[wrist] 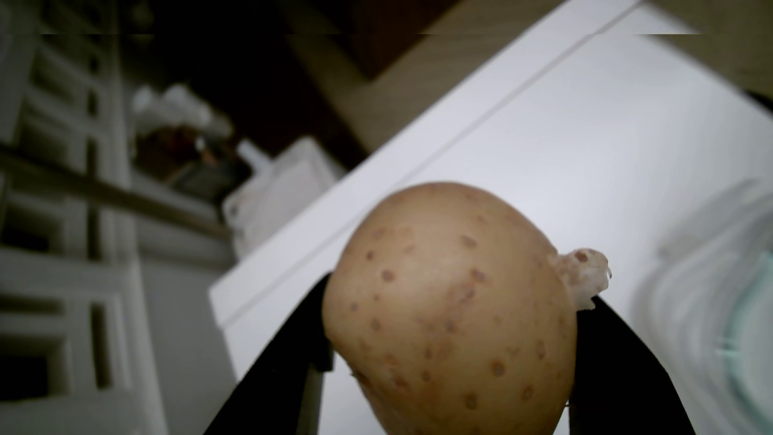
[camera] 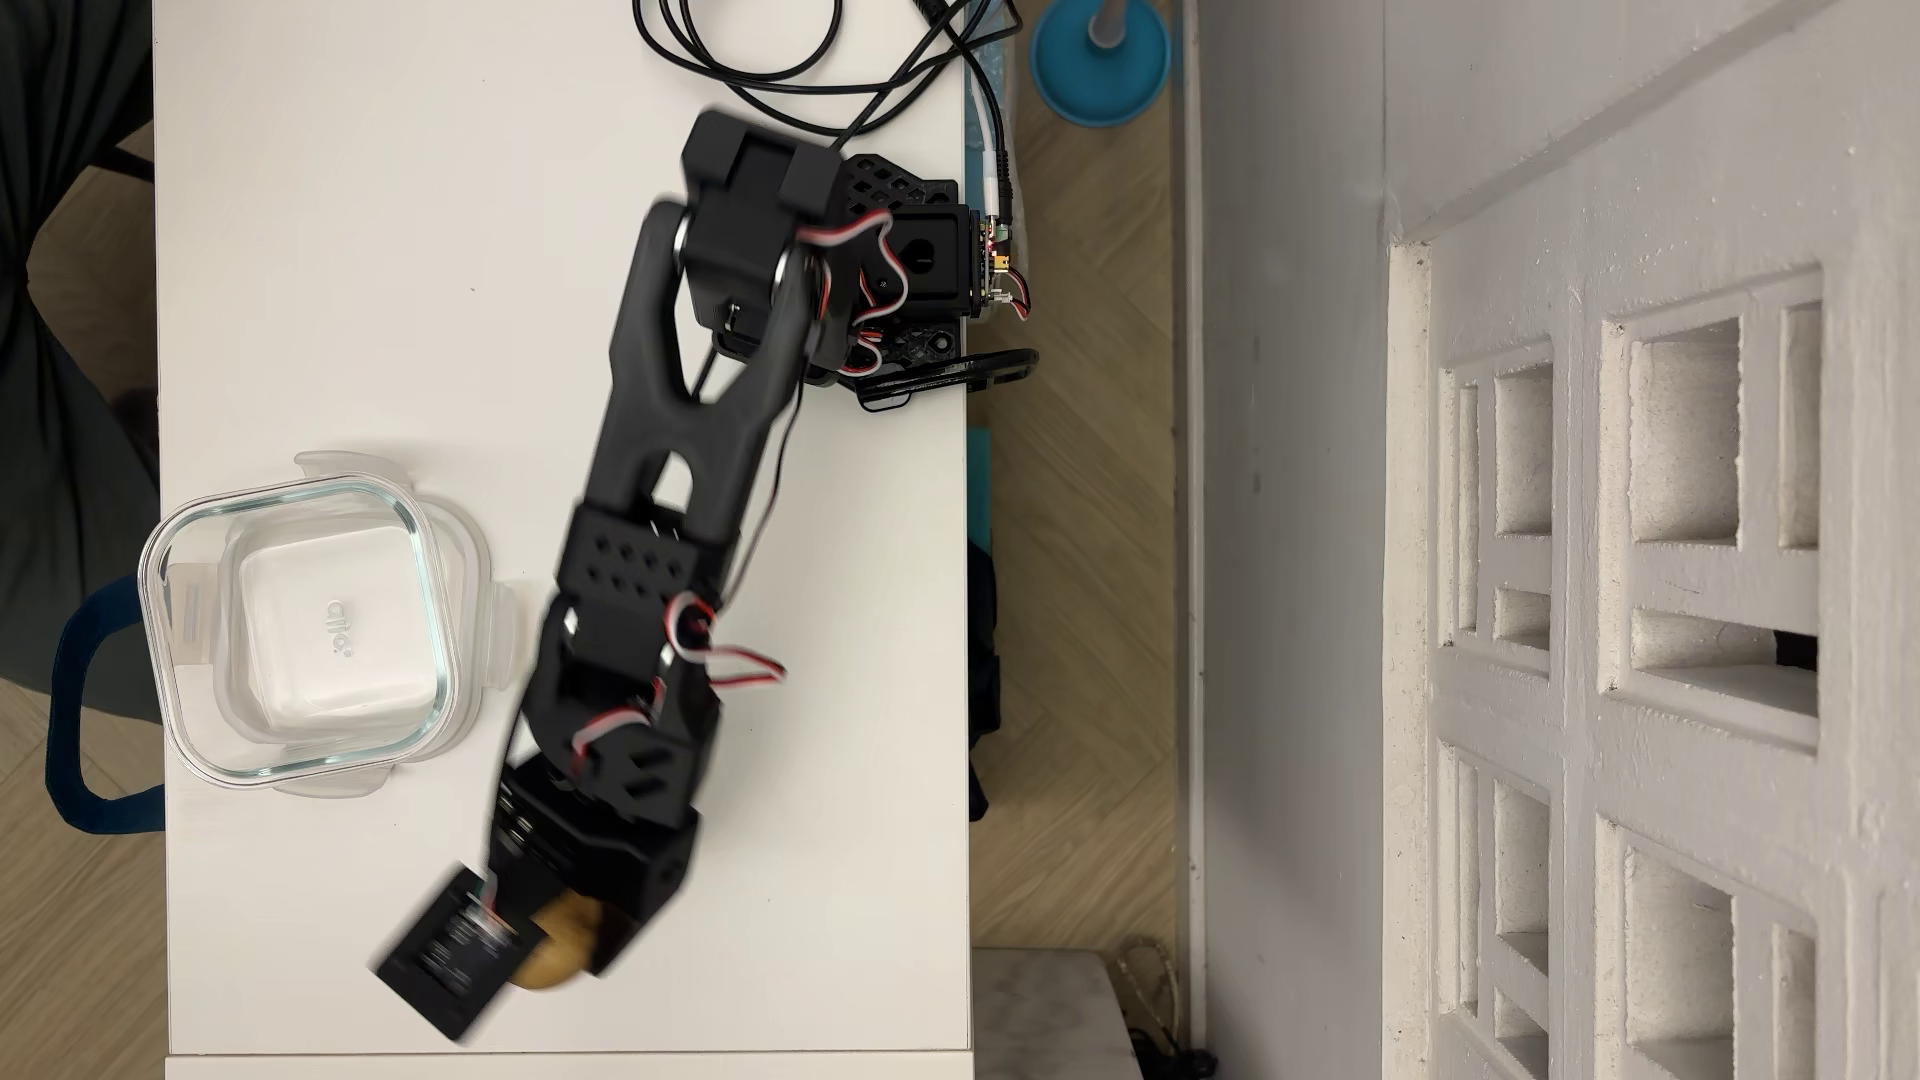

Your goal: Grab the potato and put it in box

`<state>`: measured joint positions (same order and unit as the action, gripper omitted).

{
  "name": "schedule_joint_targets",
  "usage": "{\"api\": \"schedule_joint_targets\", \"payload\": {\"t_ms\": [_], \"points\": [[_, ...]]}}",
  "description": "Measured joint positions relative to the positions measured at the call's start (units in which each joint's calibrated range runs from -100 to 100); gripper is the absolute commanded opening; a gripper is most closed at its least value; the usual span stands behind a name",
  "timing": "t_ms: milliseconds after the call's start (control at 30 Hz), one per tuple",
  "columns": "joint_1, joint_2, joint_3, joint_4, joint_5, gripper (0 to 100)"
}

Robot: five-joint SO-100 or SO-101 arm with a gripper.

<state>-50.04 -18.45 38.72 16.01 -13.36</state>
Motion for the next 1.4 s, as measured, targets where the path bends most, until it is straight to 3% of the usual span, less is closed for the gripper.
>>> {"api": "schedule_joint_targets", "payload": {"t_ms": [567, 700, 1000, 1400], "points": [[47.8, -31.1, 22.6, 0.0, 0.0, 2], [51.2, -32.1, 24.7, -2.6, 0.0, 3], [52.0, -29.5, 39.2, -19.1, 0.0, 3], [53.7, -13.3, 35.5, -21.7, 0.0, 3]]}}
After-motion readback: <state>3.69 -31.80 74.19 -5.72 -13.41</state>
